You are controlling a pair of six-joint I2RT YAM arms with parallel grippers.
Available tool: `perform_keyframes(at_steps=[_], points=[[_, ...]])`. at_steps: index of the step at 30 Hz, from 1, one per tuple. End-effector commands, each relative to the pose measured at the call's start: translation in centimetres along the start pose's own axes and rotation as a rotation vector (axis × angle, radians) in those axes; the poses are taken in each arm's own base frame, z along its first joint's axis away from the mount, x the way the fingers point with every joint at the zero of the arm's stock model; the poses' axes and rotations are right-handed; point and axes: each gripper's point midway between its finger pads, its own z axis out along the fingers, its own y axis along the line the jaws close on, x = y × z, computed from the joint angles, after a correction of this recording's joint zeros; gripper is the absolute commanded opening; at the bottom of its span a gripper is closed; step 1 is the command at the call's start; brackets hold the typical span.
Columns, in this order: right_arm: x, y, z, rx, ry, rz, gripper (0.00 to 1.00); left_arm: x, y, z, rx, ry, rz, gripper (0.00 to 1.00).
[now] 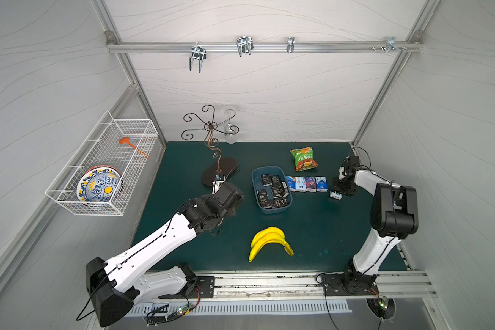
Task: Take the pocket tissues out of the storage box
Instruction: Place the pocket tissues at the center of the board.
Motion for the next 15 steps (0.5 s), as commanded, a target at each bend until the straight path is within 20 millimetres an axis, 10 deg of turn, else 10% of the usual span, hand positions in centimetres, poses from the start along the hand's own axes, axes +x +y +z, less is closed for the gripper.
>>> perform_keyframes(at_steps=[1,15], points=[[-1.3,0.8,-0.7,-0.028,-0.027,0.007,0.55,-1.8,-0.7,-1.1,0.039,-0.055,-0.024,0.42],[-1.3,1.2,-1.8,-0.058,-0.034,0.019,0.61,-1.5,-0.6,-1.1,0.044,-0.052,-0.025,0.42]])
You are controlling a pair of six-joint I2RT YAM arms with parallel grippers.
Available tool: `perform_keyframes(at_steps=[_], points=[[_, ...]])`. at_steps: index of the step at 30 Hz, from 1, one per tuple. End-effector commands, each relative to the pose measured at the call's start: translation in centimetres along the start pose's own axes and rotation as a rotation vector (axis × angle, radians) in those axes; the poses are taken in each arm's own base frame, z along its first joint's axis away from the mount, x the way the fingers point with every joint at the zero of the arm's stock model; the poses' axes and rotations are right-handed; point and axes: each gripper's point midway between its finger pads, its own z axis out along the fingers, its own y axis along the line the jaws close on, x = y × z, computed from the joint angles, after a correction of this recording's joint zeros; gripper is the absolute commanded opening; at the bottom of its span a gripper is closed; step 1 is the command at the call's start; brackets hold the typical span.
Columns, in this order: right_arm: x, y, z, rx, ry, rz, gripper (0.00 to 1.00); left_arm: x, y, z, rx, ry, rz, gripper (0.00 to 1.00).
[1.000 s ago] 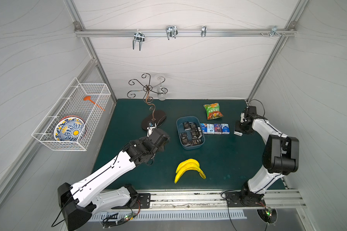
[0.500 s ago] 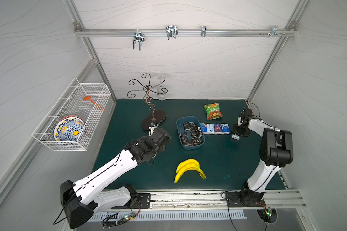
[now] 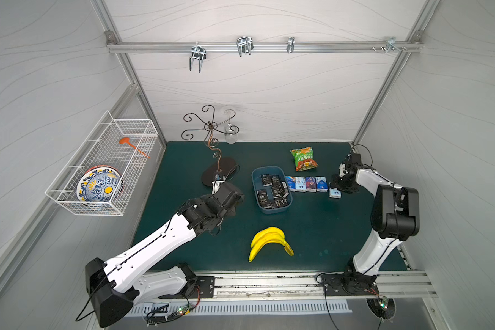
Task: Take the pocket tissues out of the storage box
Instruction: Place the pocket tissues at the center of the board.
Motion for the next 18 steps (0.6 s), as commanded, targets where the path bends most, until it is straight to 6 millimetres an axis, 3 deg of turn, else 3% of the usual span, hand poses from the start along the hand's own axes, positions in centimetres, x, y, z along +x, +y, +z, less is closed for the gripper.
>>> perform_keyframes(at_steps=[1,10,18], points=[[-0.2,0.4,-0.7,-0.014,-0.004,0.02,0.61,-1.4,-0.5,-1.0,0.039,-0.05,-0.022,0.42],[-0.4,-1.8,-2.7,0.003,-0.089,0.119,0.53,-1.4,-0.6,-1.0,0.043,-0.049,-0.026,0.42],[0.8,-1.8,-0.9,-0.021,-0.039,0.133,0.41,-1.2,-0.9,-0.8,0.053,-0.04,-0.027,0.42]])
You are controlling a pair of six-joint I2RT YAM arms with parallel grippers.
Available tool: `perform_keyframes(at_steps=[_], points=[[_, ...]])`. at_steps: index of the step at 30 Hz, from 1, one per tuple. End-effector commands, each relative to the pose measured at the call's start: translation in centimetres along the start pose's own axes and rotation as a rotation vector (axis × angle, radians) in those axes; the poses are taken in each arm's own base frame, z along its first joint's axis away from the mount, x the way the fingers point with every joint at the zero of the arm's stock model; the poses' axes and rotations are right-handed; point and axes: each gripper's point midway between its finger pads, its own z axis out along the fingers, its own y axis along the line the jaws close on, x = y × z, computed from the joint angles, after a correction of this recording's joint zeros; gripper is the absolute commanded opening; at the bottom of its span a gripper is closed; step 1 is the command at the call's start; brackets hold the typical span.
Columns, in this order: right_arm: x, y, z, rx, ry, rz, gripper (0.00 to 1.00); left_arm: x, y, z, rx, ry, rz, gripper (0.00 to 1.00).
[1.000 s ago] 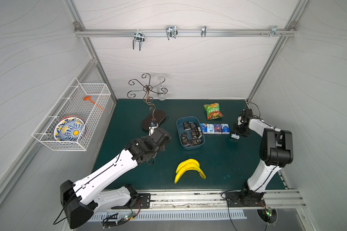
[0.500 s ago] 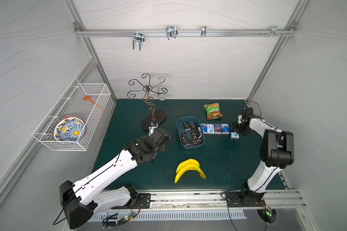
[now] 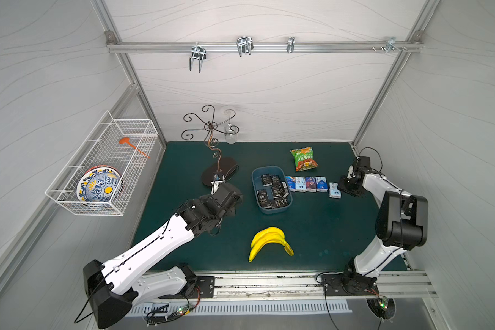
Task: Take the pocket tissues out of the storage box
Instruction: Place the pocket tissues at the center of the board, then move the pocket tissues to the center of the board.
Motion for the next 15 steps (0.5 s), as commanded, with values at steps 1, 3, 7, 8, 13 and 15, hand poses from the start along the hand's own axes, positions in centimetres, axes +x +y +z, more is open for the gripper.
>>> perform_keyframes(at_steps=[1,3,7,8,13,15], points=[[0.7,0.4,1.1,-0.029,0.03,0.012,0.4,-1.1,-0.9,-0.5,0.038,-0.036,-0.019,0.41],[0.9,0.4,1.5,-0.03,0.041,0.017,0.38,-1.2,-0.8,-0.5,0.036,-0.04,-0.019,0.42],[1.0,0.3,2.4,-0.025,0.059,0.017,0.36,-1.2,-0.8,-0.5,0.036,-0.041,-0.019,0.42],[0.9,0.3,2.5,-0.023,0.06,0.013,0.36,-1.2,-0.8,-0.5,0.036,-0.041,-0.019,0.42],[0.2,0.4,3.0,0.013,0.059,-0.032,0.38,-1.3,-1.0,-0.4,0.037,-0.038,-0.015,0.42],[-0.2,0.7,3.0,0.018,0.049,-0.058,0.38,-1.3,-1.1,-0.4,0.042,-0.039,-0.015,0.42]])
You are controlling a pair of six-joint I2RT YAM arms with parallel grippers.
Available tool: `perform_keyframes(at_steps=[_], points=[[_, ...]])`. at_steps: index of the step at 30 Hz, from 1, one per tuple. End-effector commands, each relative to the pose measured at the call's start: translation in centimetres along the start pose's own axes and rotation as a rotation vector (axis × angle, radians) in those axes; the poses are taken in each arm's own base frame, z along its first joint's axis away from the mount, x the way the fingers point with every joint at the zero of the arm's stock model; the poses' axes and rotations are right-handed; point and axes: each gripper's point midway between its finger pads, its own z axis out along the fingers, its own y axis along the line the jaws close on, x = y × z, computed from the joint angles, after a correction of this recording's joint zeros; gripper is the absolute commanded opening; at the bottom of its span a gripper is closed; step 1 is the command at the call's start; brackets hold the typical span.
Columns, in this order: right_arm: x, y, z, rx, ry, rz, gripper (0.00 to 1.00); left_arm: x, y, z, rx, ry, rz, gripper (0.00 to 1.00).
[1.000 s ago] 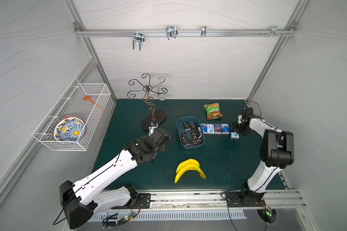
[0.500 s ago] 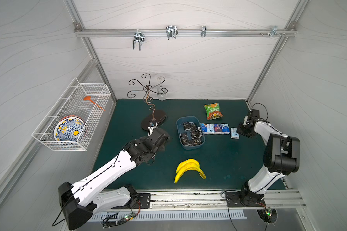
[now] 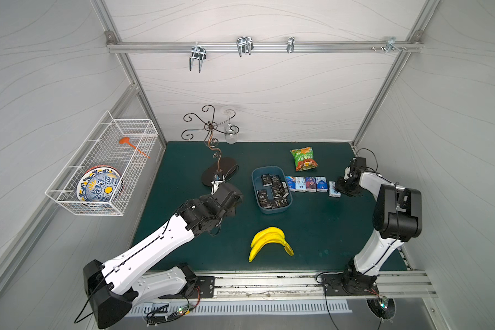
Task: Take the pocket tissues out of the storage box
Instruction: Move the pocket tissues to the center of the board.
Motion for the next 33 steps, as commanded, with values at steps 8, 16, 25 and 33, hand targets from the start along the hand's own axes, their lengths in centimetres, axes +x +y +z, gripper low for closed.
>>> perform_keyframes(at_steps=[8,16,25,33], points=[[-0.2,1.5,1.3,0.064,0.021,-0.162,0.4,-1.2,-1.4,-0.2,0.044,-0.027,-0.015,0.41],[-0.7,1.6,1.3,0.083,0.006,-0.179,0.43,-1.4,-1.3,-0.3,0.04,-0.032,-0.014,0.41],[-2.5,2.7,-1.0,0.051,-0.069,-0.174,0.49,-1.4,-1.4,-0.3,0.04,-0.029,-0.012,0.41],[-2.7,3.3,-1.0,0.038,-0.07,-0.183,0.5,-1.6,-1.2,-0.4,0.036,-0.036,-0.012,0.41]])
